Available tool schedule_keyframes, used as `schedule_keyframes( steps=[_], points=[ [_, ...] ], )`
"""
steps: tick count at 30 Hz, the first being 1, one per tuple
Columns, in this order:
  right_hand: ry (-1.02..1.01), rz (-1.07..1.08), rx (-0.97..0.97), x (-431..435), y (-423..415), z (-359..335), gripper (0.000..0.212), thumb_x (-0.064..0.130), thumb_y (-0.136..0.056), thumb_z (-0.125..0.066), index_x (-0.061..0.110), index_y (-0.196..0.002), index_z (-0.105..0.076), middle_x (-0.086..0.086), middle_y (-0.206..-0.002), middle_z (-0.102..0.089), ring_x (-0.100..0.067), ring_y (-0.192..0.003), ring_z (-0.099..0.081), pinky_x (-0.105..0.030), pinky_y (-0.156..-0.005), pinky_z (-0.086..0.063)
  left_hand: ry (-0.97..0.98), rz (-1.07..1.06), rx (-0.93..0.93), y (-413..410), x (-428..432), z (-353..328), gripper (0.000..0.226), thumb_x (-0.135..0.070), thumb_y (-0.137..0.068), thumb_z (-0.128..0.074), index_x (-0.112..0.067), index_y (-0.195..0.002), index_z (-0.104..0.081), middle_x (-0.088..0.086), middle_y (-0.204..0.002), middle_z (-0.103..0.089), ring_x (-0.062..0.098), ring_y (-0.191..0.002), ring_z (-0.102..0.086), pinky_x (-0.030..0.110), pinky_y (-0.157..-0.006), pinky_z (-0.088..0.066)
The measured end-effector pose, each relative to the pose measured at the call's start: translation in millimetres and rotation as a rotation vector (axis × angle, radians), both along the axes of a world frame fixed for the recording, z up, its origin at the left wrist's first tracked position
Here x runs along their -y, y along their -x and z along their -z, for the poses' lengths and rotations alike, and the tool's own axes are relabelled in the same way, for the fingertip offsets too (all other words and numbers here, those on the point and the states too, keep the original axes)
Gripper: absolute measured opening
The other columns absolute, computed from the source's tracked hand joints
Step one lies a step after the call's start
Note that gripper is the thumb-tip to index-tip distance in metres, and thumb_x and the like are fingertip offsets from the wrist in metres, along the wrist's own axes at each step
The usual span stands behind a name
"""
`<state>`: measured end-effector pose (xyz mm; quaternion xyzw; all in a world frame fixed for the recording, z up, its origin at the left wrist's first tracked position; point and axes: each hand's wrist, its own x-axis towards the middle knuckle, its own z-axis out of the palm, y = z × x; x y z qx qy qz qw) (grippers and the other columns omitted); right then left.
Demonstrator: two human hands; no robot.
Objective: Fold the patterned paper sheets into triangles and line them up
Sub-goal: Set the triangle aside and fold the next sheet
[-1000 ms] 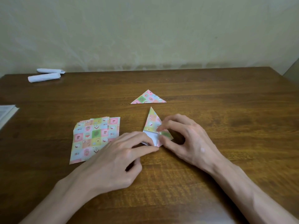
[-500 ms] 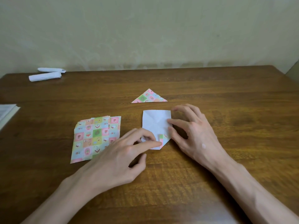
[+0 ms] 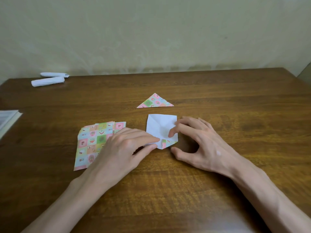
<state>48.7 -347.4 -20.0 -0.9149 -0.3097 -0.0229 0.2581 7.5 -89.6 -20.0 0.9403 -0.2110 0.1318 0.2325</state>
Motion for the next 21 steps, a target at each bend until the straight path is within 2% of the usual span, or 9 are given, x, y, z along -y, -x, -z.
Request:
schedule_keyframes(
  steps=[4, 7, 9, 12, 16, 21],
  points=[
    [0.007, 0.010, 0.014, -3, 0, 3, 0.029, 0.067, -0.088, -0.056, 0.047, -0.109, -0.061, 0.017, -0.135, -0.050, -0.007, -0.140, -0.040, -0.052, -0.122, -0.025, 0.073, -0.074, 0.024, -1, 5, 3, 0.026, -0.044, -0.100, -0.056, -0.030, -0.101, -0.078, -0.020, -0.097, -0.075, 0.003, -0.097, -0.069, 0.041, -0.080, -0.057],
    [-0.022, 0.021, 0.036, -3, -2, 7, 0.027, 0.065, -0.092, -0.052, 0.045, -0.106, -0.065, 0.016, -0.134, -0.054, -0.010, -0.141, -0.042, -0.054, -0.119, -0.029, 0.106, -0.100, 0.019, 1, 8, 3, 0.025, -0.044, -0.099, -0.055, -0.031, -0.100, -0.076, -0.018, -0.092, -0.074, 0.005, -0.090, -0.069, 0.042, -0.075, -0.057],
    [-0.067, 0.034, 0.041, -3, -3, 10, 0.027, 0.063, -0.094, -0.052, 0.042, -0.102, -0.068, 0.016, -0.131, -0.057, -0.012, -0.139, -0.044, -0.053, -0.118, -0.031, 0.144, -0.100, -0.006, 4, 9, 0, 0.028, -0.050, -0.098, -0.054, -0.036, -0.109, -0.075, -0.020, -0.093, -0.073, 0.003, -0.091, -0.068, 0.040, -0.077, -0.057],
    [-0.128, 0.054, 0.026, -4, -5, 14, 0.029, 0.062, -0.094, -0.052, 0.039, -0.097, -0.069, 0.017, -0.128, -0.059, -0.010, -0.137, -0.045, -0.049, -0.118, -0.030, 0.178, -0.141, -0.044, 5, 9, -3, 0.034, -0.060, -0.096, -0.056, -0.044, -0.124, -0.067, -0.022, -0.096, -0.070, 0.000, -0.099, -0.063, 0.041, -0.088, -0.055],
    [-0.174, 0.087, -0.039, -4, -9, 17, 0.033, 0.064, -0.095, -0.050, 0.037, -0.094, -0.069, 0.019, -0.125, -0.054, -0.004, -0.133, -0.043, -0.039, -0.119, -0.025, 0.218, -0.216, -0.072, 2, 8, -3, 0.032, -0.042, -0.094, -0.065, -0.046, -0.125, -0.064, -0.024, -0.088, -0.069, -0.006, -0.103, -0.057, 0.035, -0.094, -0.047],
    [-0.170, 0.144, -0.088, -7, -9, 15, 0.026, 0.059, -0.095, -0.057, 0.036, -0.090, -0.069, 0.015, -0.119, -0.049, -0.005, -0.128, -0.040, -0.032, -0.110, -0.026, 0.275, -0.232, -0.114, 0, 14, -1, 0.028, -0.035, -0.094, -0.070, -0.041, -0.121, -0.066, -0.022, -0.085, -0.070, 0.003, -0.092, -0.065, 0.046, -0.090, -0.052]
  ],
)
